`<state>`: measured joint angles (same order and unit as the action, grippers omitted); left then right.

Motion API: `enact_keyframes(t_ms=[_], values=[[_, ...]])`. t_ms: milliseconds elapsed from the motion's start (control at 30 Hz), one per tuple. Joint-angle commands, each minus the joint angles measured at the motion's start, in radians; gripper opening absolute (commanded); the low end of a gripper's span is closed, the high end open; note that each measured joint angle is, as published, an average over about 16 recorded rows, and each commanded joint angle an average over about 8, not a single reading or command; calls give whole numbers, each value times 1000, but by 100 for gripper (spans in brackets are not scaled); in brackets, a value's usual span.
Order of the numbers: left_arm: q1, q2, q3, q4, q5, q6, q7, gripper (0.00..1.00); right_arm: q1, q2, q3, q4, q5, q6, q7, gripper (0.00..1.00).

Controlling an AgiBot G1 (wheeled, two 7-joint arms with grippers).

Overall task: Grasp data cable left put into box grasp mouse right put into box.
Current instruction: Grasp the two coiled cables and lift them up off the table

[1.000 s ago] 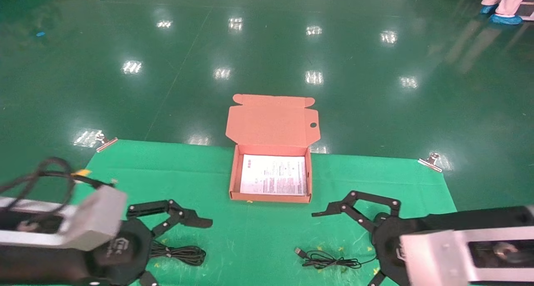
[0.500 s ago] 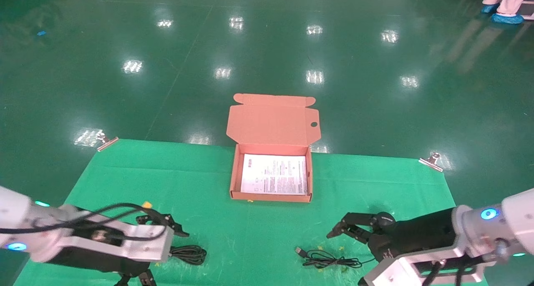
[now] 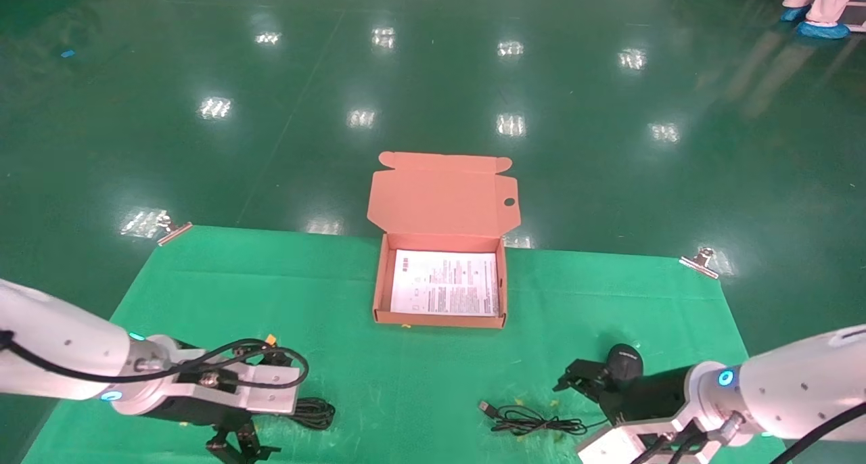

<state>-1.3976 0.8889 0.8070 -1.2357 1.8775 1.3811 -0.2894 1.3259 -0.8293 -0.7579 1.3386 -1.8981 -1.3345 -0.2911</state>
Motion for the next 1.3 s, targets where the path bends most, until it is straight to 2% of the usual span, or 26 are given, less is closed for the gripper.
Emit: enact_keyframes(t_ms=[33,167,300,633,700,800,833,900,933,967,1067,1100,1300], values=[[9,20,13,18,43,-27,-13,100,-25,-10,-12,-1,-46,29,34,100],[24,57,23,111,79,-79,-17,100,-51,-41,-17,-42,-79,58,114,100],[31,90,26,223,93,-118,-9,100,-59,-83,-22,-122,-93,80,153,100],[31,139,10,462,81,-220,70,100,-32,-186,-29,-347,-116,147,141,100],[30,145,6,493,77,-238,89,86,-30,-200,-34,-374,-129,167,129,100],[27,153,3,527,75,-259,113,48,-28,-220,-39,-411,-145,192,118,99],[26,155,2,535,75,-264,120,36,-28,-226,-40,-422,-149,199,116,93],[25,158,2,547,74,-272,130,11,-27,-236,-43,-441,-157,210,113,68],[25,160,1,554,74,-276,135,4,-27,-241,-44,-452,-160,216,113,55],[25,161,1,559,74,-279,140,0,-26,-246,-45,-462,-162,221,111,43],[25,164,1,572,75,-284,148,0,-25,-257,-48,-482,-168,233,106,6],[25,165,1,575,75,-285,149,0,-25,-259,-48,-485,-168,236,105,0],[24,165,1,577,75,-287,150,0,-25,-261,-49,-489,-169,239,104,0]])
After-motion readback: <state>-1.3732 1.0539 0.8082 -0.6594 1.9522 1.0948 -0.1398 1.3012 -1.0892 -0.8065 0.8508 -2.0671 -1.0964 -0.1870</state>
